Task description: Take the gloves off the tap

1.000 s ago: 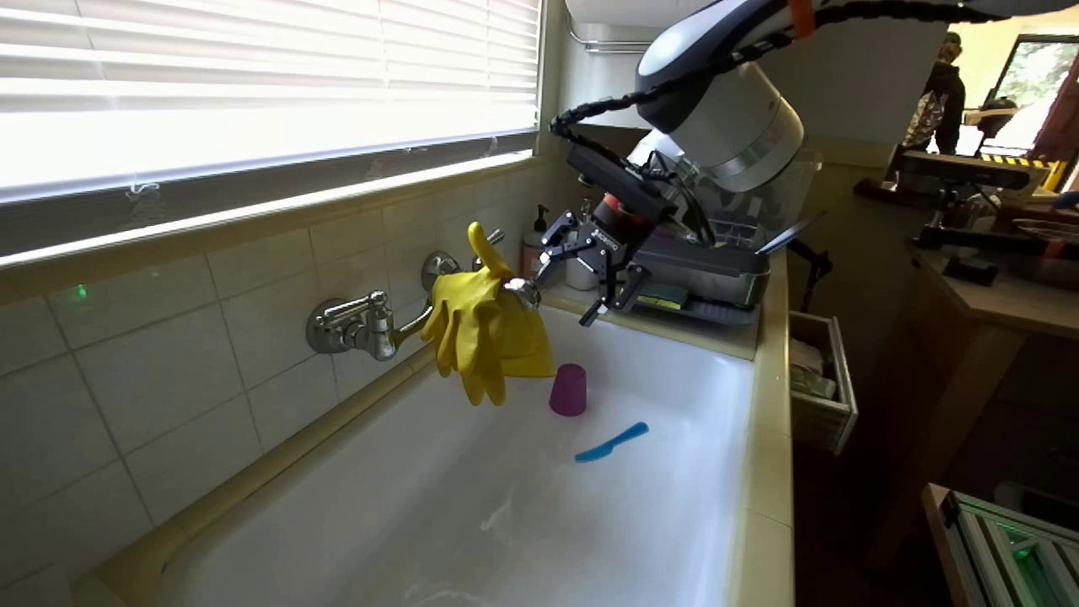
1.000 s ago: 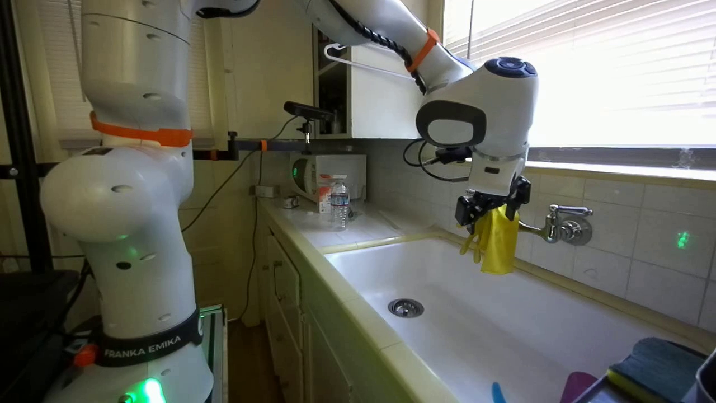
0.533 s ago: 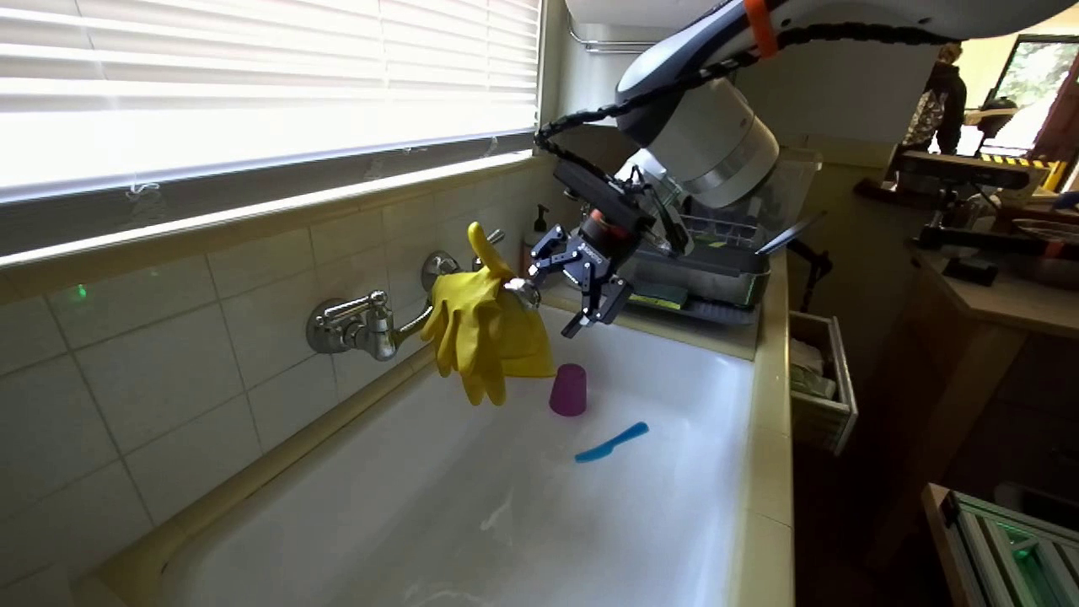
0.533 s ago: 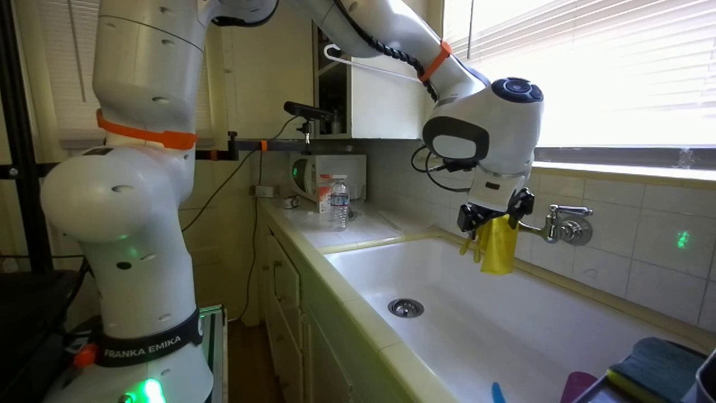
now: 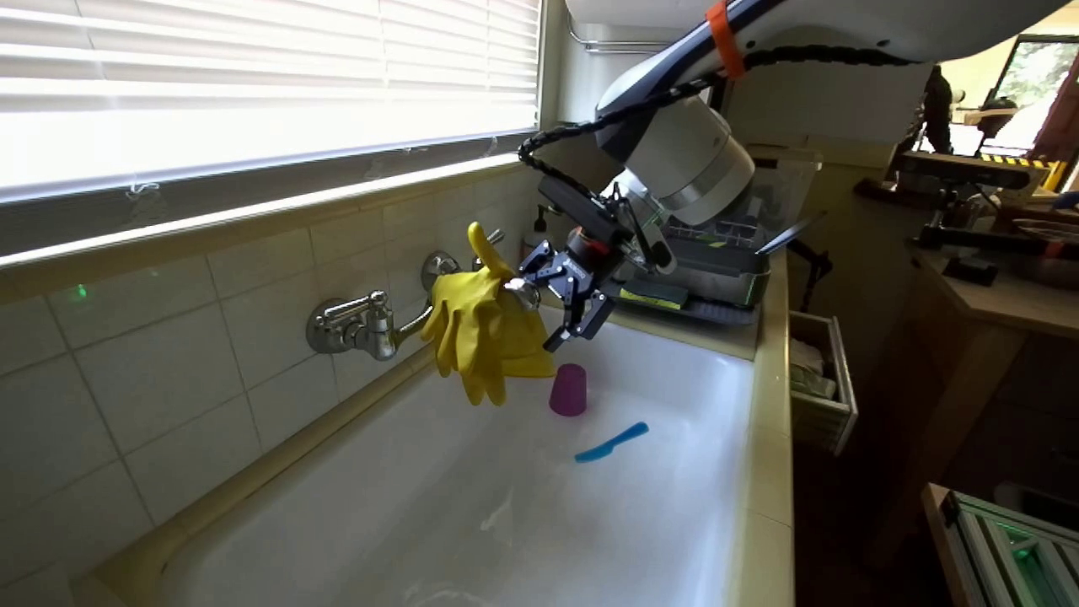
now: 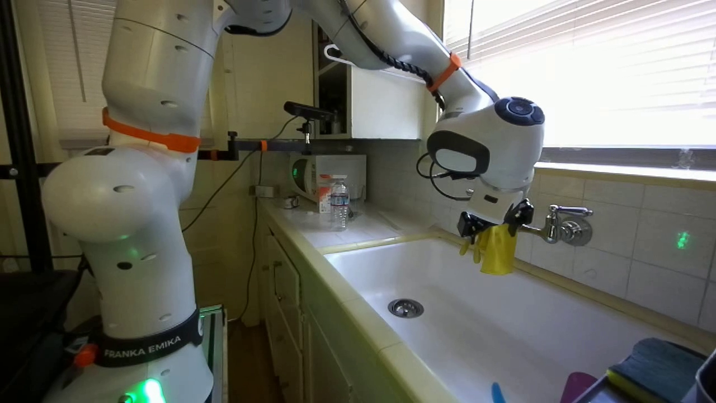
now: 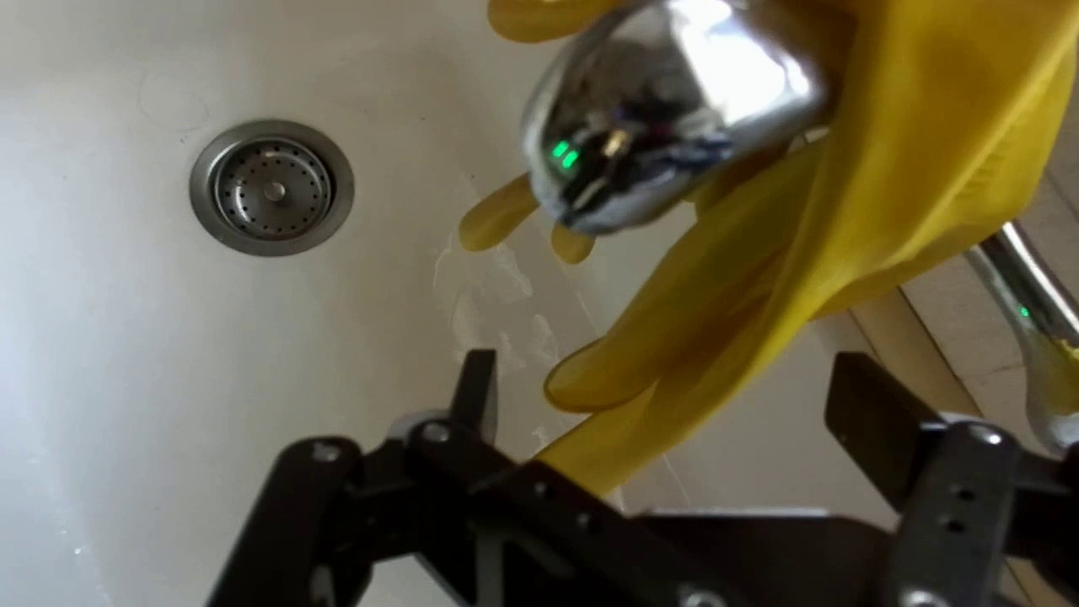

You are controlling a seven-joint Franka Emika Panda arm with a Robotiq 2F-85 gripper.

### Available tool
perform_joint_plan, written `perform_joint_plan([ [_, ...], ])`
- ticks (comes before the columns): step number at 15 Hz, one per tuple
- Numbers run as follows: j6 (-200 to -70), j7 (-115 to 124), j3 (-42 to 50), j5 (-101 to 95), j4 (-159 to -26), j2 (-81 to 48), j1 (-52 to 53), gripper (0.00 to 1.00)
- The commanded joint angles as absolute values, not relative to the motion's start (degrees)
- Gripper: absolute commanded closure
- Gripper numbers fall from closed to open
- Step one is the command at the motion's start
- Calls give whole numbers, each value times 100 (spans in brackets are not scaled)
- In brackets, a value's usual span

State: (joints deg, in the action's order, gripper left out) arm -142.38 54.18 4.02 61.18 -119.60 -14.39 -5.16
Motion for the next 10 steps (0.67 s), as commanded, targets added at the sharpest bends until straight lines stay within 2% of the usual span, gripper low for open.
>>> perform_joint_plan([
  [1,-14325,5289,370,6513,-11728,-1708,-476,0],
  [10,-14349,5009,326,6983,-11384,-2065,-440,0],
])
